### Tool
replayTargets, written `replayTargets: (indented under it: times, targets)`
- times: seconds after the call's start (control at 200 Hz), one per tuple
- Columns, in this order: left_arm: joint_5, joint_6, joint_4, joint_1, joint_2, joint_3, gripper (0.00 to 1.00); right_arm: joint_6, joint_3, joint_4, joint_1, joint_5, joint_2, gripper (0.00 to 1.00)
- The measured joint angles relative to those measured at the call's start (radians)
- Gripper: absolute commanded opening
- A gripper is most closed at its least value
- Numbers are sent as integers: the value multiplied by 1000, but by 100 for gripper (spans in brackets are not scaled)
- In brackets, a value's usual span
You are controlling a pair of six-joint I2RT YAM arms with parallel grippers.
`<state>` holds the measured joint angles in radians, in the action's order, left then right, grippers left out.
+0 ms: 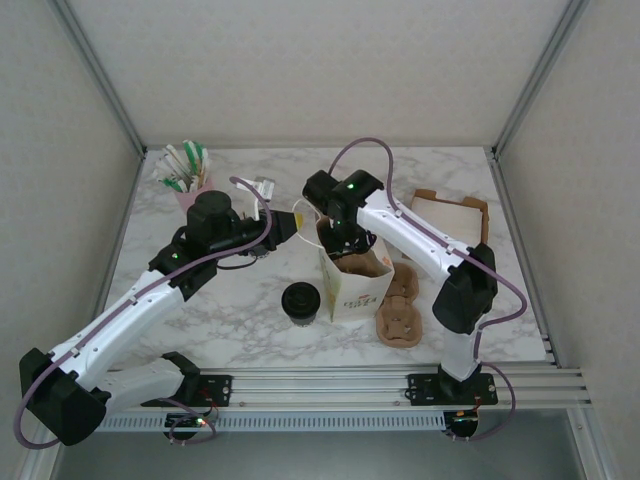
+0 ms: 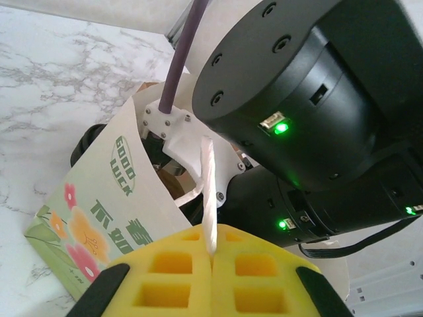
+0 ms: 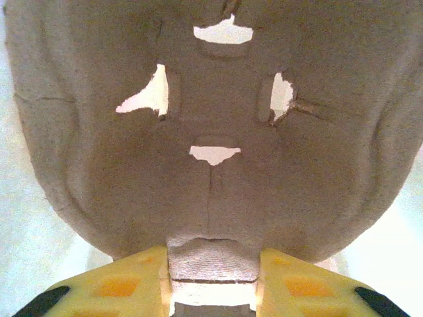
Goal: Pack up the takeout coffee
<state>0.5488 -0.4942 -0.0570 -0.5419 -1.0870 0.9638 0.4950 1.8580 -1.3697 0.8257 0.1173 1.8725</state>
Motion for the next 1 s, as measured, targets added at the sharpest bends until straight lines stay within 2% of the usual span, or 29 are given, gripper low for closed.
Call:
replayTargets:
  times: [0.345, 0.786, 1.001]
  targets:
    - [-3, 0, 0, 0, 3, -15, 0, 0, 140, -78, 11, 47, 1, 34]
    - [-3, 0, 0, 0, 8, -17, 0, 23, 142, -109, 48, 90, 28, 34]
    - [-3, -2, 0, 0, 17, -27, 0, 49, 78, -81, 51, 96, 27, 34]
